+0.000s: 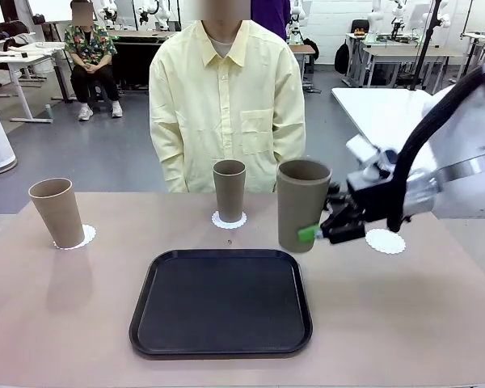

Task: Place coasters on the table and set cups on them.
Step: Take one Reusable plastic cup from the Flat Tray and place it on a coaster set by the human.

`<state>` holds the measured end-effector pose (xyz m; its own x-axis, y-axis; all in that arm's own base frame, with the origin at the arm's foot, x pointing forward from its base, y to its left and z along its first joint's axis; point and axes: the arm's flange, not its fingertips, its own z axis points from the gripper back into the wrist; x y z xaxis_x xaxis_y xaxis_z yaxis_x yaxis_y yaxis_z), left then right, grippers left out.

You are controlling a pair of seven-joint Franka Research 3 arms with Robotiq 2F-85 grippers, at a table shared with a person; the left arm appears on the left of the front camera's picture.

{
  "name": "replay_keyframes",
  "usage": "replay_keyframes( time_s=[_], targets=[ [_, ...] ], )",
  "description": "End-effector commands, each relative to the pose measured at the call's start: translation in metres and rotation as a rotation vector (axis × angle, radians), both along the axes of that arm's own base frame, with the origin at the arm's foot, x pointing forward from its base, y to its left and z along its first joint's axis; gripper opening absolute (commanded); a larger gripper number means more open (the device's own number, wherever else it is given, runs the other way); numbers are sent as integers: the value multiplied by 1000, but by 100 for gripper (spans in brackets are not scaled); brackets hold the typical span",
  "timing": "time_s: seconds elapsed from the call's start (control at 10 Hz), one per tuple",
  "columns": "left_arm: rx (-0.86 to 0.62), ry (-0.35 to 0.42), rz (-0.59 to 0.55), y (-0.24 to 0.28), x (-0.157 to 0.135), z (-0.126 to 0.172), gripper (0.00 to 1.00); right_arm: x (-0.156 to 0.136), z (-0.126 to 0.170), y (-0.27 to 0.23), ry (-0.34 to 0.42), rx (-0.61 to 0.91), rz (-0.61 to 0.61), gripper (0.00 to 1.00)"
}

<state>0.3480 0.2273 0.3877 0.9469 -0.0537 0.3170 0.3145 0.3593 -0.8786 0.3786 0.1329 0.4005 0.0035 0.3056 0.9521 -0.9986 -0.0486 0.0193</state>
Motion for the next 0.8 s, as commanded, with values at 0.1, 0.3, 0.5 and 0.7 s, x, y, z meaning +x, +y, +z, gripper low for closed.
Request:
replay_keyframes(
  time_s=[0.1,0.3,0.5,0.7],
  targets=[
    [3,-1,-3,-1,0,2,100,-13,24,-5,7,-11,-66,0],
    [3,-1,-3,-1,0,2,100,-10,38,-8,-15,-1,-50,0],
    [3,-1,-3,-1,0,2,100,-10,38,-8,-15,-1,-50,0],
    [3,-1,-3,-1,0,2,100,22,45,-42,15,42,-116,80]
  ],
)
